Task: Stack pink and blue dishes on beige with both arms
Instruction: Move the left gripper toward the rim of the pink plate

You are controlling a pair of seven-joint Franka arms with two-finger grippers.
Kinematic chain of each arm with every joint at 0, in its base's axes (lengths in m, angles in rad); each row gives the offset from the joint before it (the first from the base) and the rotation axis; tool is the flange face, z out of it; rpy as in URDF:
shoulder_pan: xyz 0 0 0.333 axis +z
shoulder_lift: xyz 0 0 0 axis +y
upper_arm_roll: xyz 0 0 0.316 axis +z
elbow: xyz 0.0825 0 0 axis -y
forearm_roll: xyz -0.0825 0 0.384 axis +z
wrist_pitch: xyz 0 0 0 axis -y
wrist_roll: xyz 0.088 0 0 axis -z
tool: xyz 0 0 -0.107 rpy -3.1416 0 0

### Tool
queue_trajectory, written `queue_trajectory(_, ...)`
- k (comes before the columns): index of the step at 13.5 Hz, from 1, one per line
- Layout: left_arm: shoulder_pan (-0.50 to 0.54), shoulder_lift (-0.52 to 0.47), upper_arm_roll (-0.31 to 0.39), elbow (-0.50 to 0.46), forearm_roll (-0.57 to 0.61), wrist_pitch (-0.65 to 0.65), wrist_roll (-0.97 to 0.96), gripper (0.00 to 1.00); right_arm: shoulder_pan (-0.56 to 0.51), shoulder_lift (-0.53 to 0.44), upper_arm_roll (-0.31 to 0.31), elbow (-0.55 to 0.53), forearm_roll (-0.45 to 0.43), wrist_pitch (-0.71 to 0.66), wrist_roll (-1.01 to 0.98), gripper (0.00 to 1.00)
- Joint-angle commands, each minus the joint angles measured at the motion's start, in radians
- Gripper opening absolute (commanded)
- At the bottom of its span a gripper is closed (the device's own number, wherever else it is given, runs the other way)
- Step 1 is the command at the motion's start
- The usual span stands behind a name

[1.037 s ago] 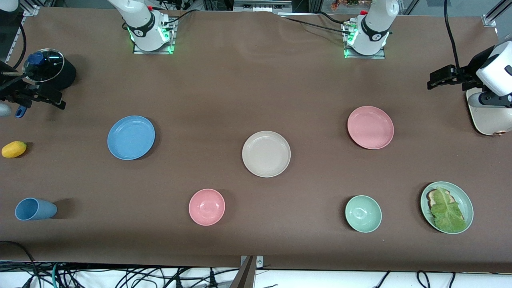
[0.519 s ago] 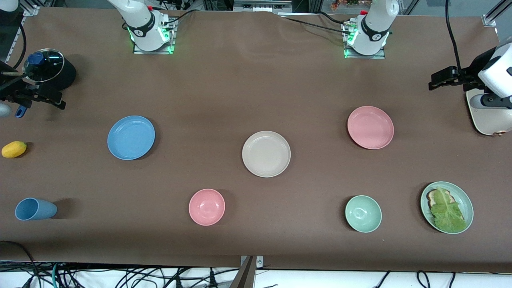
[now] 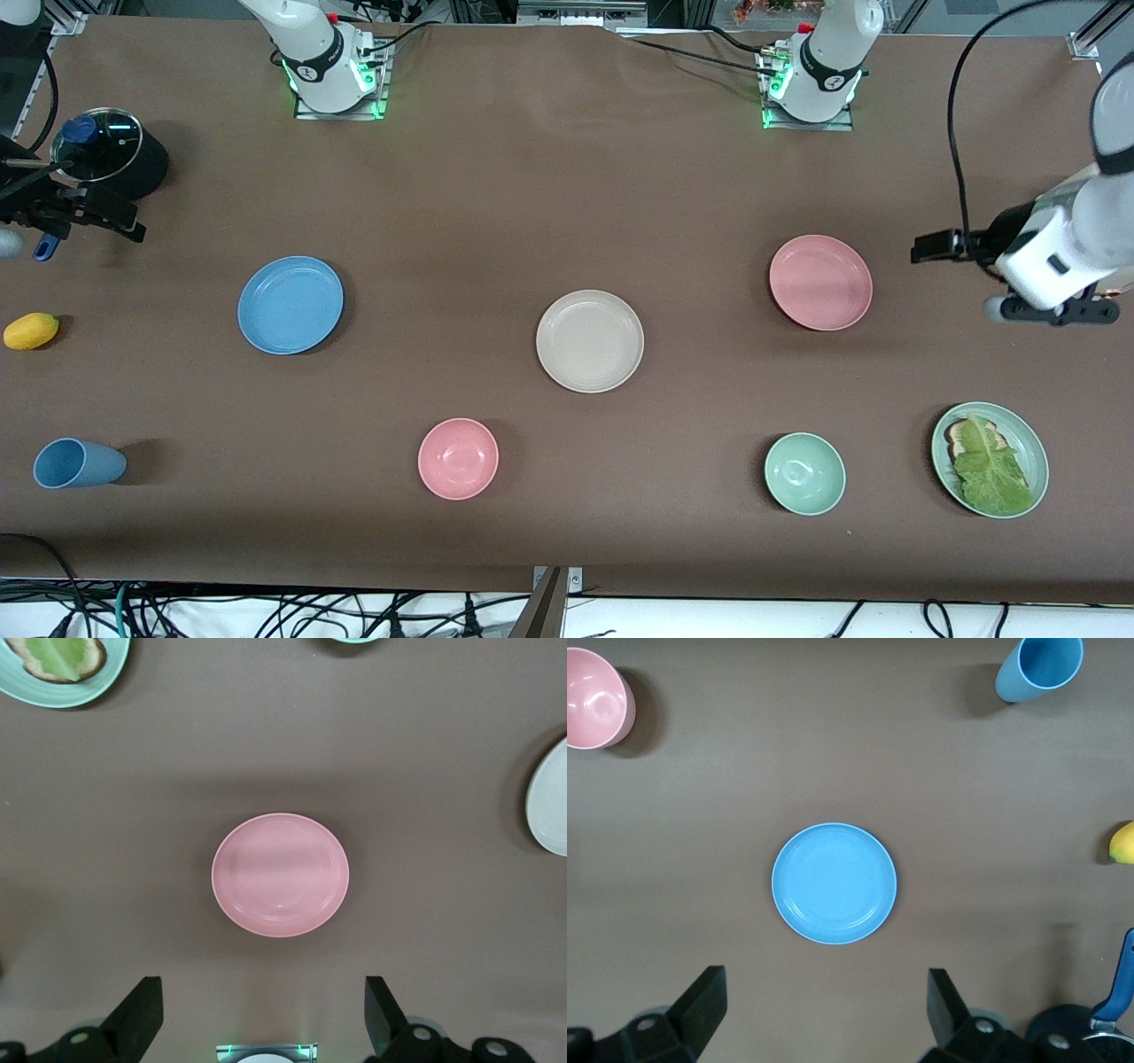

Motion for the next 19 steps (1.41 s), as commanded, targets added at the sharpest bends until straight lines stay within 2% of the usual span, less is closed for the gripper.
queue_trajectory(1, 0.011, 0.062, 0.0, 0.025, -0.013, 0.054, 0.01, 1.0, -0.008, -0.003, 0.009, 0.015, -0.009, -0.02, -0.012, 1.0)
queue_trajectory(3, 0.014, 0.098, 0.003, 0.011, -0.01, 0.096, 0.021, 1.0, -0.008, -0.003, 0.009, 0.015, -0.009, -0.02, -0.01, 1.0)
queue_trajectory(8, 0.017, 0.167, 0.003, 0.011, -0.011, 0.095, 0.014, 1.0, -0.008, -0.003, 0.009, 0.015, -0.009, -0.019, -0.01, 1.0)
queue_trajectory(10, 0.065, 0.226, 0.005, 0.005, -0.022, 0.146, 0.024, 1.0, -0.008, -0.003, 0.009, 0.015, -0.009, -0.02, -0.012, 1.0)
queue_trajectory(13, 0.133, 0.242, 0.005, -0.09, -0.025, 0.303, 0.139, 1.0, -0.008, -0.003, 0.009, 0.015, -0.009, -0.02, -0.01, 1.0)
queue_trajectory(16, 0.173, 0.218, 0.003, -0.19, -0.054, 0.384, 0.164, 1.0, -0.008, -0.003, 0.009, 0.015, -0.009, -0.02, -0.012, 1.0)
queue_trajectory(19, 0.196, 0.112, 0.006, -0.441, -0.12, 0.609, 0.257, 1.0, -0.008, -0.003, 0.009, 0.015, -0.009, -0.02, -0.01, 1.0)
